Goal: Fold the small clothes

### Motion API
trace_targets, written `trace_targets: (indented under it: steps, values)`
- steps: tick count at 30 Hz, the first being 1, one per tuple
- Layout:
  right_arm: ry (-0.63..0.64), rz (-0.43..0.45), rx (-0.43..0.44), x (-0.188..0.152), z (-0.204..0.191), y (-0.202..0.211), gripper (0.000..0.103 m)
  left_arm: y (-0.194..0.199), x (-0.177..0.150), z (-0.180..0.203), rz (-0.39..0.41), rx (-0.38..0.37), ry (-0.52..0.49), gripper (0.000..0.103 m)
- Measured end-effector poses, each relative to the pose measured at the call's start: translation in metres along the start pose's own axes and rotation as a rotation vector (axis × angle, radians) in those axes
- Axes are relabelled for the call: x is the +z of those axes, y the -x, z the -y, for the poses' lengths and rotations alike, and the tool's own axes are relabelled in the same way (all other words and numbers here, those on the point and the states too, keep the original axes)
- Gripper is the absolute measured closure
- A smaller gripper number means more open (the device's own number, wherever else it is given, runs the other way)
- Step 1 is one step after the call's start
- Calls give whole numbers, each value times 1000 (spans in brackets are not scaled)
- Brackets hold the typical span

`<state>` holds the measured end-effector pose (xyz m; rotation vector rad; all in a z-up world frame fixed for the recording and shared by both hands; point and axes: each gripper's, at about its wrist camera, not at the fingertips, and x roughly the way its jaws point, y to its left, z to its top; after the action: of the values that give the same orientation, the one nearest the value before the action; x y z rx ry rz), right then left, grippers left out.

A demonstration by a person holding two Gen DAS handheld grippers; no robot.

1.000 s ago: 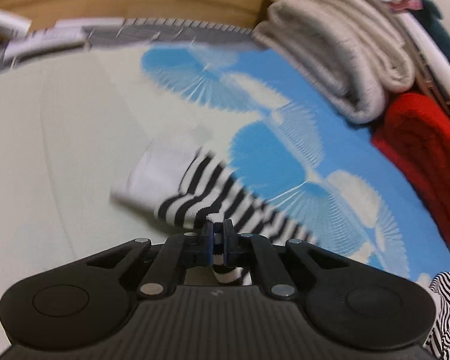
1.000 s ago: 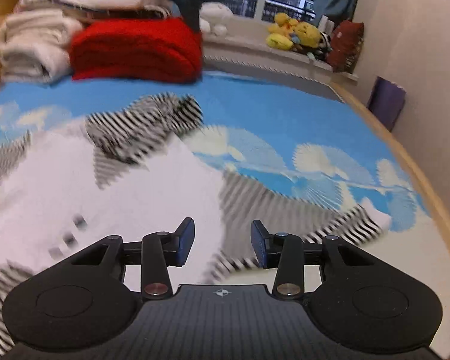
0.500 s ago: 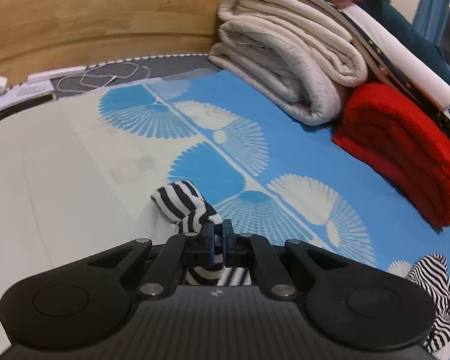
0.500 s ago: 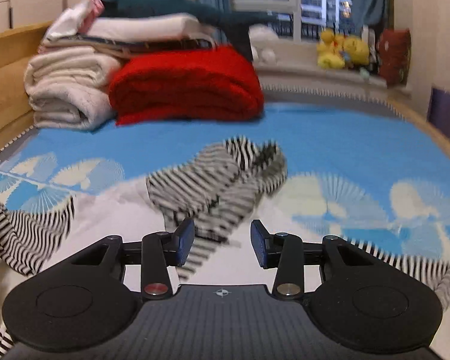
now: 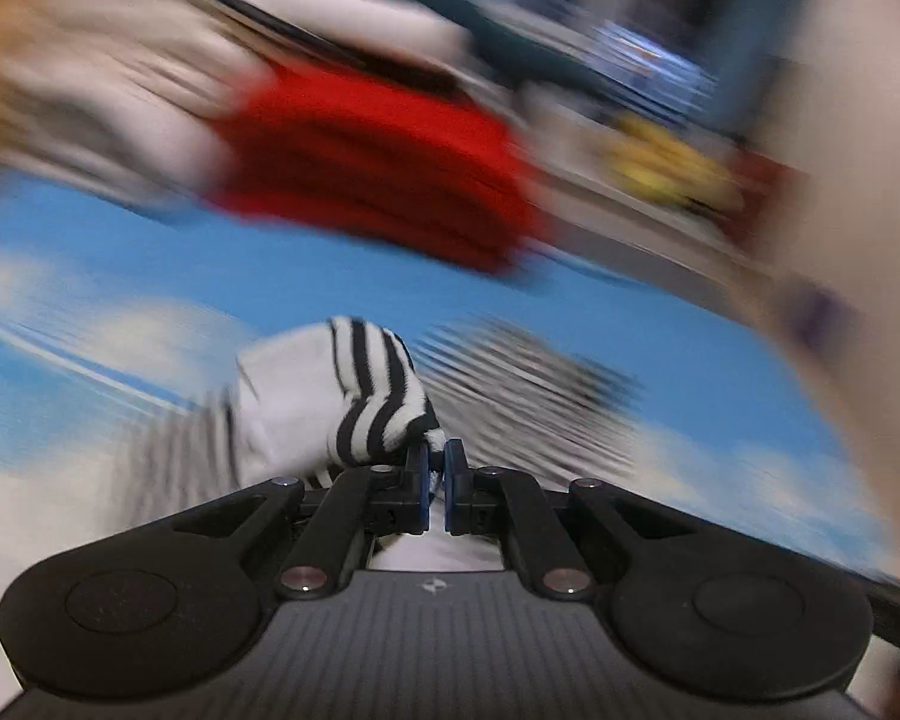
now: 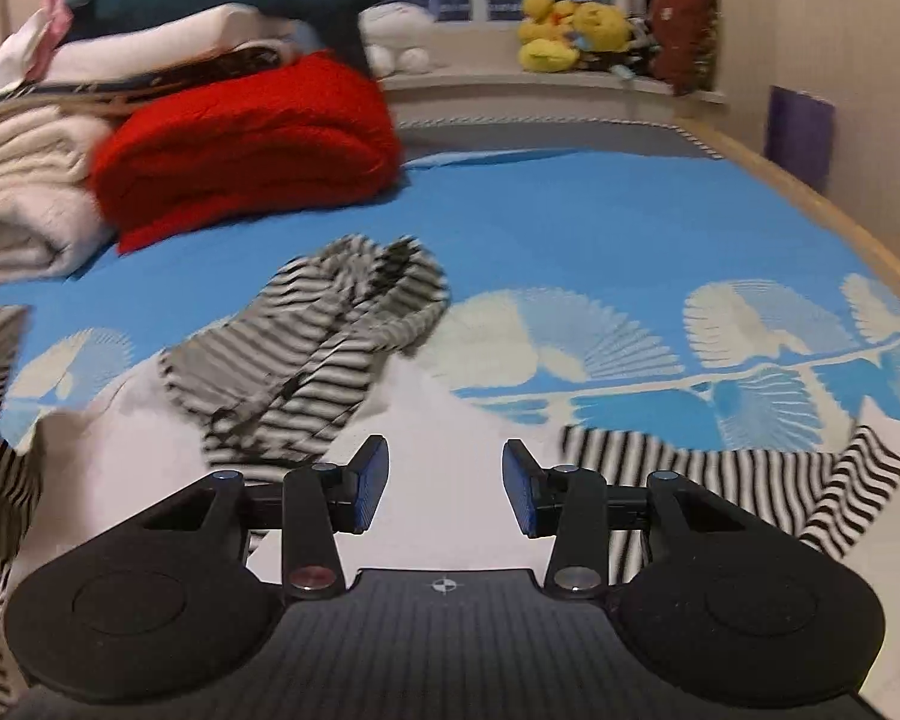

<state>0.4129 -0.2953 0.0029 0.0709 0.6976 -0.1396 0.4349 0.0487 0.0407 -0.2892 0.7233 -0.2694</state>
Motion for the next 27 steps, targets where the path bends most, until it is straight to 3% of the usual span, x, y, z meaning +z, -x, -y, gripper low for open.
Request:
trace_targets:
  steps: [1,2,4,7,10,14,17,19,20,24,26,27]
  values:
    - [-17,1,-9,2,4,-1,59,-6,-2,5,-59,-97,4,87]
    - [-35,-1,-10,4,8,-2,59,-9,-2,8,-90,-153,7,86]
    - [-78,-3,-2,7,14,-3,60,-9,4,1,-57,-98,41,80]
    - [-102,-3,12,8,14,-5,64,-14,14,-35,-35,21,177,80]
    - [-117,-25,45,5,9,-13,65,-18,16,-66,-42,207,225,80]
    - [-165,-198,142,-10,-3,-45,65,-27,17,-100,-114,370,295,79]
    - [-236,-325,132,-29,-7,-74,62,-28,15,-127,-152,411,384,73]
    - [-307,-391,93,-42,-4,-91,49,-18,10,-144,-156,427,423,73]
    - [-354,-426,61,-48,-1,-99,49,-17,11,-151,-157,442,431,73]
    - [-451,-459,12,-63,5,-118,49,-2,7,-156,-144,448,444,73]
    - [-413,-411,14,-59,-3,-118,72,-1,5,-156,-146,449,430,73]
    - [-385,-387,34,-55,-6,-116,98,-2,5,-157,-153,449,423,73]
